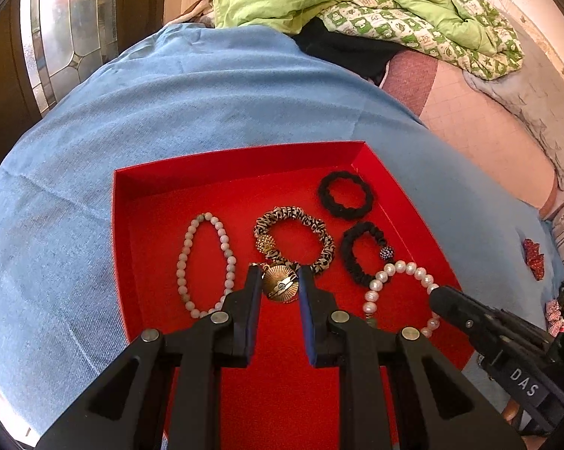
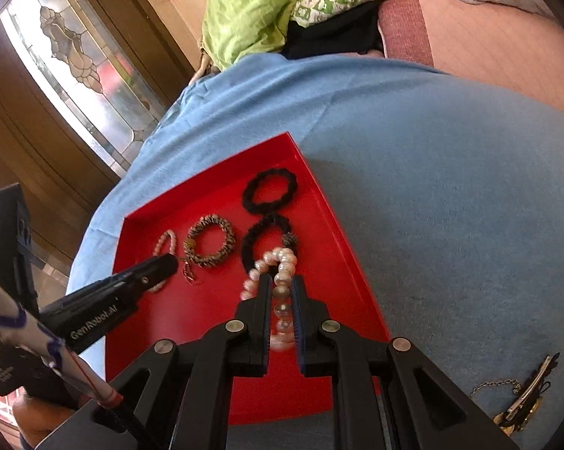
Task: Organize jewelry
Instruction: 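Lower both items into the tray and open both tools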
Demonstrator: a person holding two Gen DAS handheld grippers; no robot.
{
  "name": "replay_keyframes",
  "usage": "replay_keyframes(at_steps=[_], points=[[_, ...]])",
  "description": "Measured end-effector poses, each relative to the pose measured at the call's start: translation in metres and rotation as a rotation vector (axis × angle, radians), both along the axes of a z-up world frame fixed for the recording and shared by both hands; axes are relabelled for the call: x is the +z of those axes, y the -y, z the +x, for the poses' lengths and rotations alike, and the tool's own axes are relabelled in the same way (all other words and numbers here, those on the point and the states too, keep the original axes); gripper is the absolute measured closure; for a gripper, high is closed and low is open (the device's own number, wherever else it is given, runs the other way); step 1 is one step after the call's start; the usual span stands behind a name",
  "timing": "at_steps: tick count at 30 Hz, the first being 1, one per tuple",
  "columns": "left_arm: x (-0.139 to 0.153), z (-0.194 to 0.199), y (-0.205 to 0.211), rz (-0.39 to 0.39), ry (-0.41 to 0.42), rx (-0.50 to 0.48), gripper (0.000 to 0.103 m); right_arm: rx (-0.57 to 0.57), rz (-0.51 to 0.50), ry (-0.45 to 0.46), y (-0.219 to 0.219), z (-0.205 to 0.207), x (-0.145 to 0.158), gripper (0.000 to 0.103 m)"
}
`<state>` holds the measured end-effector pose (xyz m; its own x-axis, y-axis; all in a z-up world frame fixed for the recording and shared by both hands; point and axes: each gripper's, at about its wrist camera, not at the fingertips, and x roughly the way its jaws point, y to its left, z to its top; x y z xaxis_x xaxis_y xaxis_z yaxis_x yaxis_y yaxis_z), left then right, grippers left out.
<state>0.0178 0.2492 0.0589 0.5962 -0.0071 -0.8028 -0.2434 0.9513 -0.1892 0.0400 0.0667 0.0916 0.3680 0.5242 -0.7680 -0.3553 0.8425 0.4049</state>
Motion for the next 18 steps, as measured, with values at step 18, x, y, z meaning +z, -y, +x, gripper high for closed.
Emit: replay_keyframes(at_steps=[18], points=[[0.002,-0.001,0.005,0.024,0.009,-0.004,0.084,0.035,-0.037,-0.019,-0.007,-0.007,-0.012,0.088]])
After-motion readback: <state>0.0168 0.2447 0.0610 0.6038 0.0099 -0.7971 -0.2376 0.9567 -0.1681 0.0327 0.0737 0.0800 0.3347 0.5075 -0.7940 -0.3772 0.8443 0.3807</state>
